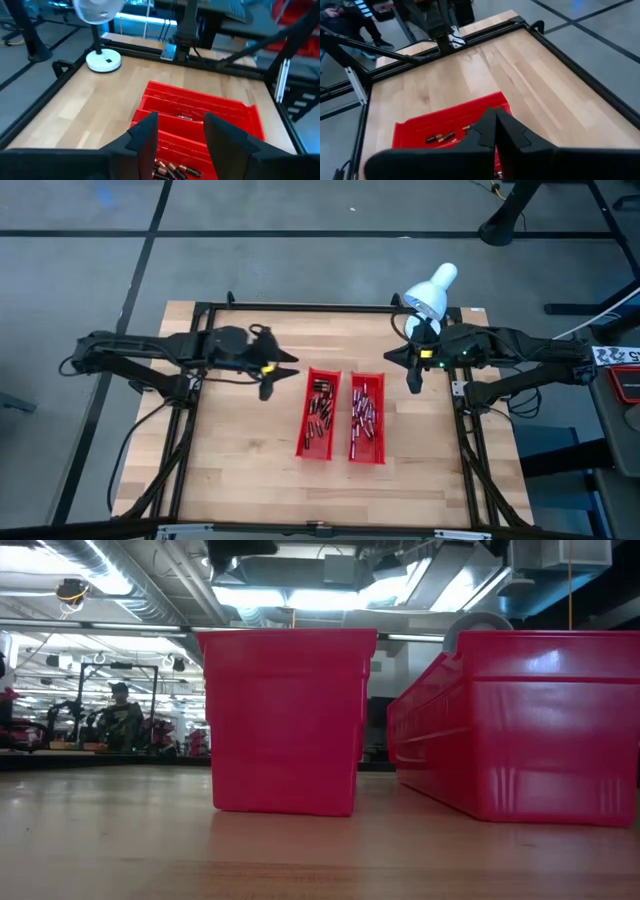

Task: Sort batteries
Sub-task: Return to Home Position

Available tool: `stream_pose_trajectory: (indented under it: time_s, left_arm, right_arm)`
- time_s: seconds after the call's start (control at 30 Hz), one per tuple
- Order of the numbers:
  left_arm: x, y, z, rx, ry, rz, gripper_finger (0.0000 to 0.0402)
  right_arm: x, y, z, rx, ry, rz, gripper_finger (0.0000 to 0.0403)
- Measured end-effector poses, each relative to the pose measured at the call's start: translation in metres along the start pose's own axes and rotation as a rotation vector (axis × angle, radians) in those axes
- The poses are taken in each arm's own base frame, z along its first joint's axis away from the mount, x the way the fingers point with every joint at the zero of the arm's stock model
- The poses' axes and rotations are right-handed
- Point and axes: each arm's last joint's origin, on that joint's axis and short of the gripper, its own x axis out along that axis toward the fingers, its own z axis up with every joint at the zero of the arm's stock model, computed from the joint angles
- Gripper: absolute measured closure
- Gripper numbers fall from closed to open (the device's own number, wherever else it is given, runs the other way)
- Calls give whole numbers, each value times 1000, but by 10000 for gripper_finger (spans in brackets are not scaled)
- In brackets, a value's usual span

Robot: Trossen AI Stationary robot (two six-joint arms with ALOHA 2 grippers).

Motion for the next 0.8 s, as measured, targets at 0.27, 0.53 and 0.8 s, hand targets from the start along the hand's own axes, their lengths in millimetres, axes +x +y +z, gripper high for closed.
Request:
stream_pose_trajectory:
  time_s: [0.27,0.53,0.8]
  left_arm:
    - [-51,17,-14,-32,-156,20,290]
    - [-87,27,-26,-23,-251,47,325]
    - [-101,31,-45,-52,-281,38,358]
  right_arm:
    - [0,-4,-5,-26,32,-87,397]
    - [0,0,2,10,-34,-34,397]
    - [-5,2,5,-9,-43,61,397]
